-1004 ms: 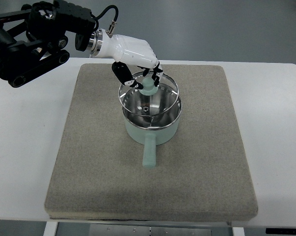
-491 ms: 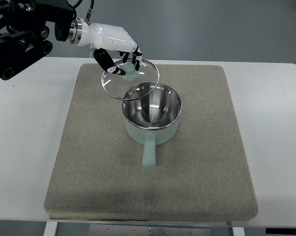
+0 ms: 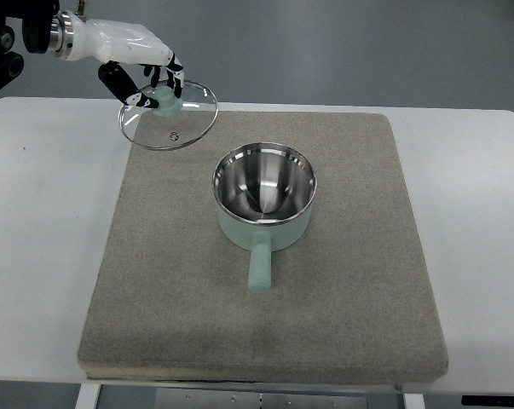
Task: Place lid left of pot with left hand
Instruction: 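Lower the lid onto the mat beside the pot, nearer the left hand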
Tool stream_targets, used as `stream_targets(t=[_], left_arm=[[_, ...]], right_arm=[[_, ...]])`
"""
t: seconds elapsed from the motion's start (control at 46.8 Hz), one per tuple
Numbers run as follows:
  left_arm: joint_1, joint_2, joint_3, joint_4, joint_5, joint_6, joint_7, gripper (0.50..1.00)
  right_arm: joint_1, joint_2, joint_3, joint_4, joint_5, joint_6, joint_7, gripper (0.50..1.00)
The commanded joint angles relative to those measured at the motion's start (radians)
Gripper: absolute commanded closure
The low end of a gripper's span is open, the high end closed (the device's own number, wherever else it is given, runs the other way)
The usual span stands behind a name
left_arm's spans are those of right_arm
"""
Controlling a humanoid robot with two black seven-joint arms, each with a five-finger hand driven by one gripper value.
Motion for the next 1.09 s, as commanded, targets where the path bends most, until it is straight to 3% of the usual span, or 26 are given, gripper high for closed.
stream_targets(t=[0.0,0.449,1.068], left_arm=[[0.005,0.022,0.004,-0.011,0.001,-0.002,0.000,1.000],[0.029,0.048,0.073,-0.078,0.015,-0.014,0.000,1.000],[0.103,-0.016,0.079,-0.042,0.025,0.006,0.000,1.000]], right_arm=[[0.000,0.000,0.000,0.000,0.000,0.000,0.000,0.579],[0.000,0.000,0.000,0.000,0.000,0.000,0.000,0.579],[0.000,0.000,0.000,0.000,0.000,0.000,0.000,0.579]])
